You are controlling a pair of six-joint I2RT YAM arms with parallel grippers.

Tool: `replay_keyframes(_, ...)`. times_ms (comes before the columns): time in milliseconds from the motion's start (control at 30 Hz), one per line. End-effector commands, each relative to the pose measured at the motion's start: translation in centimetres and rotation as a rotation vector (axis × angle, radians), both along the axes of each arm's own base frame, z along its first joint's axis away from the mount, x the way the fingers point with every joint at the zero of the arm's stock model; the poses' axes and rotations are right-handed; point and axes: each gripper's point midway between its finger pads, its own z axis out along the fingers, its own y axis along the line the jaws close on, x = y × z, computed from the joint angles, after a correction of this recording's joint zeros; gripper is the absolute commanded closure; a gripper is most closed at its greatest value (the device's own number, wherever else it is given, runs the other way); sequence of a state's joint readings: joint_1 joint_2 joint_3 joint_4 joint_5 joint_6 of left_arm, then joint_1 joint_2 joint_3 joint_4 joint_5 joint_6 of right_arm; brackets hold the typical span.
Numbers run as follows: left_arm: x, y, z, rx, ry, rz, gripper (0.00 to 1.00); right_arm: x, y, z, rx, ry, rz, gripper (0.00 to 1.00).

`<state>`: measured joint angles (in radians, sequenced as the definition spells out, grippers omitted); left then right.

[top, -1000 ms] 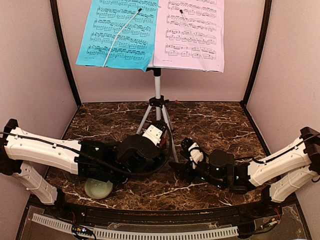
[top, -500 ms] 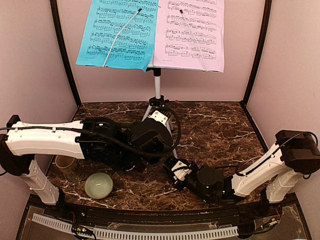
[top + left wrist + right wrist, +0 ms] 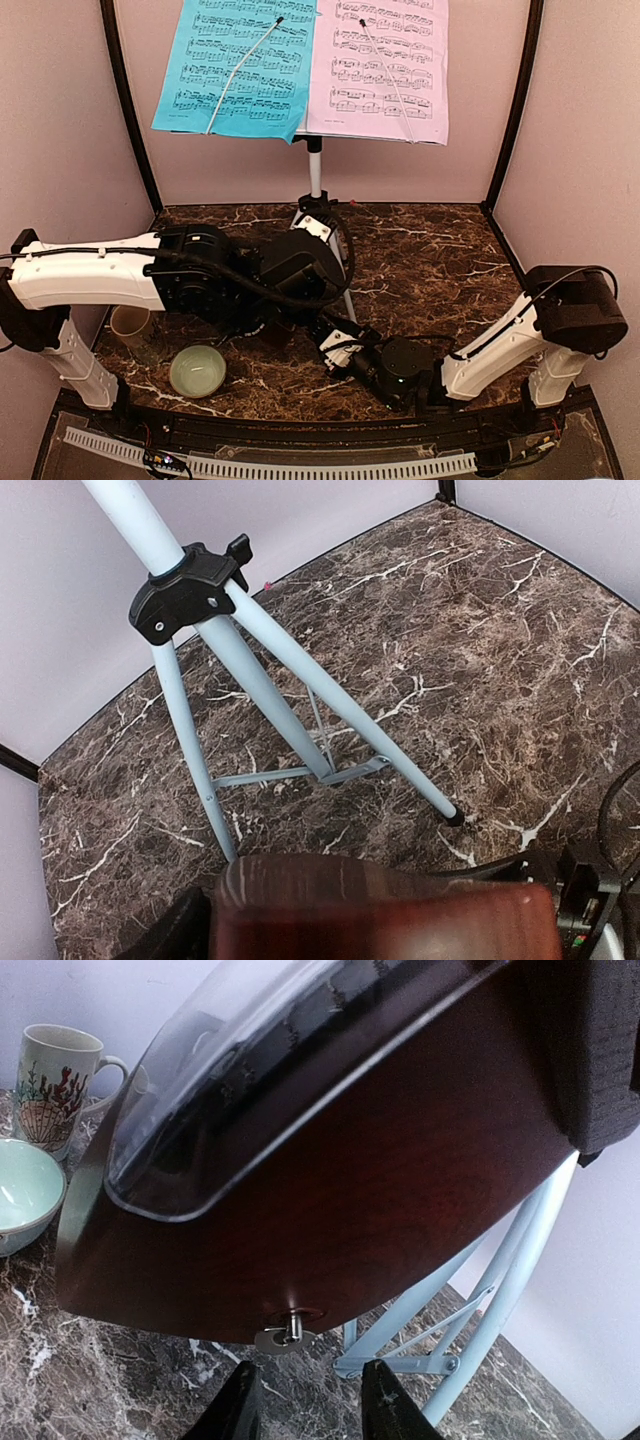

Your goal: Set up the instrument practice props

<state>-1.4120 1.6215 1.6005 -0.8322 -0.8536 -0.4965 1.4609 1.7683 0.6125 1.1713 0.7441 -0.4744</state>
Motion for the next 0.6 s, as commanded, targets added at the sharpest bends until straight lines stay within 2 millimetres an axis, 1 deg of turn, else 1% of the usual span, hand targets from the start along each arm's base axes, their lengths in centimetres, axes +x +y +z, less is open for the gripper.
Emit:
replay_keyframes(0, 0.2, 0.55, 3.39, -0.099, -0.035, 0.031, 0.9, -0.12, 0.82, 1.56, 0.039, -0.035, -0.012, 0.65)
replay_keyframes(433, 0.03, 0.25, 3.71, -0.126, -0.026, 0.02, 0.9, -0.06, 1.52, 1.27, 0.003, -0.067, -0.032, 0.7)
replay_keyframes(567, 0.01, 0.18, 3.86, -0.132, -0.026, 0.015, 0.9, -0.13, 1.66, 0.73, -0.017, -0.07, -0.029, 0.7)
